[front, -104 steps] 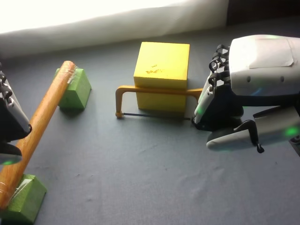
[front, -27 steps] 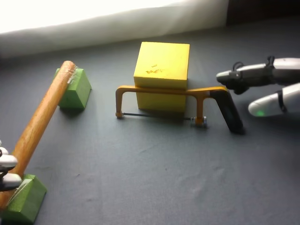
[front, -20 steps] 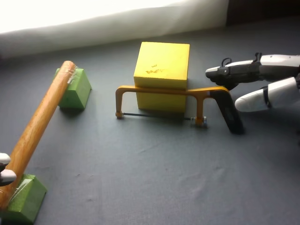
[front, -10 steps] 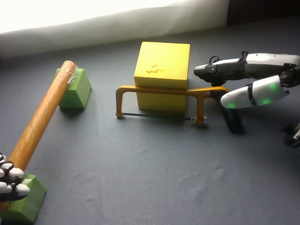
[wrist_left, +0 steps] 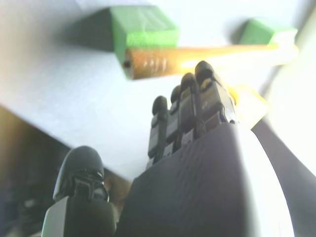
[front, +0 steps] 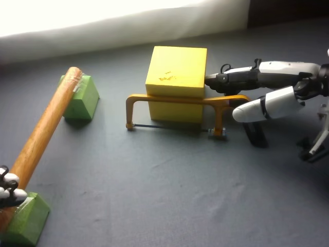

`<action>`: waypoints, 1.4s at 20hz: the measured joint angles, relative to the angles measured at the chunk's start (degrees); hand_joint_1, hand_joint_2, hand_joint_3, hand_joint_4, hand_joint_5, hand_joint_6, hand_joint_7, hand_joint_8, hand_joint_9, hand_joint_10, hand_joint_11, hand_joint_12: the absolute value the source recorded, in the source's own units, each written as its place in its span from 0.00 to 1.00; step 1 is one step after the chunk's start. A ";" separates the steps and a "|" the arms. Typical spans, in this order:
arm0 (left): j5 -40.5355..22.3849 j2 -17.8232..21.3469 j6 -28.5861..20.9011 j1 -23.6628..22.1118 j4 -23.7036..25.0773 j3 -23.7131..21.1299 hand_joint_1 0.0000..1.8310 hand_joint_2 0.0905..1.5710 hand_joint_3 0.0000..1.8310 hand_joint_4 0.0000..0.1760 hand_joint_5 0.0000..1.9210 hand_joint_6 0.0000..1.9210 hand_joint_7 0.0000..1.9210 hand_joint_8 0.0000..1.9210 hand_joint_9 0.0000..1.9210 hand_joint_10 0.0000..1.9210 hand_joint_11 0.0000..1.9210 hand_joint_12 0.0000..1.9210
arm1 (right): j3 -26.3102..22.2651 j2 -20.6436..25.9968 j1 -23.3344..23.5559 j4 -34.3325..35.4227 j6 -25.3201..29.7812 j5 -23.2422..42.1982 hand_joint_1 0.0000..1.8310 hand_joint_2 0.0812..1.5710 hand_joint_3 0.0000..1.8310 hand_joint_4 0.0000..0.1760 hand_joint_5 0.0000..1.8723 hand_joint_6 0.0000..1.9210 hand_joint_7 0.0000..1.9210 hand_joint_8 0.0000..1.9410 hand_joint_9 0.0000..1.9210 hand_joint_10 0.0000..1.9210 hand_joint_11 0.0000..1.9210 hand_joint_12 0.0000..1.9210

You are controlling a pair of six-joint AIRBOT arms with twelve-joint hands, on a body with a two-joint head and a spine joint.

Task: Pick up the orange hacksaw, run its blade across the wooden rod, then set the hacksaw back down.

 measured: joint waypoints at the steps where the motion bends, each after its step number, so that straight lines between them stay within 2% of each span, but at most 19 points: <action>1: 0.22 0.00 0.00 0.00 -0.02 0.00 0.12 0.79 0.00 0.00 0.09 0.00 0.04 0.00 0.04 0.00 0.00 0.12 | 0.04 -0.09 0.13 0.00 0.00 -0.26 0.40 0.77 0.00 0.00 0.09 0.00 0.10 0.00 0.12 0.00 0.00 0.43; 6: 0.07 -0.28 0.00 2.56 -0.17 0.04 0.12 0.79 0.00 0.00 0.09 0.00 0.04 0.00 0.05 0.00 0.00 0.14 | 0.04 -0.33 0.28 0.13 -0.17 -0.72 0.42 0.75 0.00 0.00 0.09 0.00 0.09 0.00 0.12 0.00 0.00 0.42; 8: -0.22 -0.31 0.00 2.56 -0.20 0.04 0.11 0.80 0.00 0.00 0.08 0.00 0.04 0.00 0.04 0.00 0.00 0.11 | 0.07 -0.50 0.28 0.15 -0.20 -0.85 0.44 0.76 0.00 0.00 0.09 0.00 0.10 0.00 0.12 0.00 0.00 0.42; 11: -0.24 -0.31 0.00 2.54 -0.17 0.04 0.13 0.79 0.00 0.00 0.09 0.00 0.05 0.00 0.05 0.00 0.00 0.14 | 0.15 -0.68 0.31 0.17 -0.22 -0.94 0.43 0.77 0.00 0.00 0.10 0.00 0.10 0.00 0.12 0.00 0.00 0.41; 13: -0.42 -0.31 0.17 2.56 -0.20 0.04 0.12 0.79 0.00 0.00 0.09 0.00 0.04 0.00 0.05 0.00 0.00 0.13 | 0.15 -0.72 0.39 0.17 -0.24 -1.07 0.43 0.75 0.00 0.00 0.11 0.00 0.11 0.00 0.14 0.00 0.00 0.45; 14: -0.50 -0.31 0.37 2.56 -0.17 0.04 0.12 0.79 0.00 0.00 0.09 0.00 0.04 0.00 0.04 0.00 0.00 0.12 | 0.15 -0.72 0.59 0.13 -0.26 -1.18 0.48 0.72 0.00 0.00 0.14 0.01 0.15 0.01 0.17 0.01 0.00 0.51; 15: -0.55 -0.31 0.46 2.56 -0.17 0.04 0.12 0.79 0.00 0.00 0.09 0.00 0.04 0.00 0.04 0.00 0.00 0.12 | 0.15 -0.72 0.68 0.11 -0.26 -1.27 0.48 0.72 0.00 0.00 0.14 0.01 0.15 0.01 0.17 0.01 0.00 0.51; 16: -0.63 -0.31 0.52 2.56 -0.15 0.04 0.13 0.79 0.00 0.00 0.09 0.00 0.04 0.00 0.05 0.00 0.00 0.14 | 0.17 -0.87 0.79 0.63 -0.07 -1.70 0.57 0.68 0.00 0.00 0.24 0.01 0.26 0.01 0.28 0.02 0.10 0.54; 18: -0.63 -0.31 0.61 2.56 0.15 0.02 0.14 0.79 0.00 0.00 0.10 0.00 0.05 0.00 0.06 0.00 0.00 0.16 | 0.17 -0.96 1.46 0.81 0.20 -2.49 0.60 0.71 0.00 0.00 0.30 0.00 0.32 0.00 0.35 0.01 0.17 0.53; 19: -0.70 -0.31 0.63 2.56 0.22 0.02 0.14 0.79 0.00 0.00 0.10 0.00 0.05 0.00 0.06 0.00 0.00 0.16 | 0.35 -0.98 1.79 0.90 0.39 -2.80 0.60 0.71 0.00 0.00 0.30 0.00 0.32 0.00 0.35 0.01 0.17 0.53; 20: -0.79 -0.31 0.63 2.47 0.24 -0.02 0.12 0.80 0.00 0.00 0.09 0.00 0.04 0.00 0.04 0.00 0.00 0.13 | 0.35 -0.98 2.05 1.22 0.52 -3.37 0.65 0.73 0.00 0.00 0.39 0.01 0.43 0.01 0.45 0.02 0.25 0.56; 21: -0.81 -0.31 0.66 2.49 0.26 -0.02 0.12 0.80 0.00 0.00 0.09 0.00 0.05 0.00 0.05 0.00 0.00 0.13 | 0.35 -1.09 2.05 1.53 0.52 -3.61 0.67 0.72 0.00 0.00 0.41 0.01 0.45 0.01 0.48 0.03 0.28 0.58; 22: -0.90 -0.31 0.66 2.49 0.26 -0.04 0.10 0.80 0.00 0.00 0.09 0.00 0.05 0.00 0.05 0.00 0.00 0.14 | 0.33 -1.25 2.05 1.29 0.52 -3.45 0.78 0.69 0.00 0.00 0.44 0.01 0.46 0.40 0.49 0.52 0.34 0.60; 23: -0.90 -0.31 0.66 2.49 0.28 -0.04 0.10 0.80 0.00 0.00 0.09 0.00 0.05 0.00 0.05 0.00 0.00 0.14 | 0.33 -1.36 2.05 0.98 0.52 -3.23 0.78 0.69 0.00 0.00 0.44 0.01 0.46 0.40 0.49 0.52 0.34 0.60; 24: -0.96 -0.31 0.66 2.47 0.28 -0.02 0.12 0.80 0.00 0.00 0.10 0.00 0.06 0.00 0.05 0.00 0.00 0.14 | -0.02 -1.42 1.99 0.96 0.61 -2.71 0.75 0.73 0.00 0.00 0.36 0.59 0.44 0.61 0.49 0.68 0.41 0.63; 25: -0.96 -0.31 0.66 2.49 0.44 -0.02 0.12 0.80 0.00 0.00 0.10 0.00 0.05 0.00 0.05 0.00 0.00 0.13 | -0.02 -1.38 1.99 0.92 0.61 -2.40 0.75 0.73 0.00 0.00 0.37 0.58 0.44 0.63 0.50 0.68 0.44 0.63; 26: -0.98 -0.31 0.66 2.47 0.55 -0.02 0.13 0.79 0.00 0.00 0.10 0.00 0.06 0.00 0.06 0.00 0.00 0.14 | -0.13 -1.38 1.99 0.92 0.55 -2.08 0.75 0.72 0.00 0.00 0.41 0.55 0.46 0.60 0.51 0.65 0.46 0.63; 27: -1.09 -0.31 0.66 2.49 0.66 -0.02 0.12 0.80 0.00 0.00 0.10 0.00 0.05 0.00 0.05 0.00 0.00 0.14 | -0.26 -1.38 1.99 0.74 0.28 -1.92 0.75 0.70 0.00 0.00 0.47 0.46 0.50 0.55 0.52 0.64 0.47 0.66; 28: -1.16 -0.31 0.66 2.47 0.68 -0.02 0.10 0.80 0.00 0.00 0.09 0.00 0.05 0.00 0.05 0.00 0.00 0.14 | -0.26 -1.38 1.90 1.05 -0.44 -1.51 0.69 0.71 0.00 0.00 0.48 0.49 0.51 0.59 0.52 0.53 0.46 0.69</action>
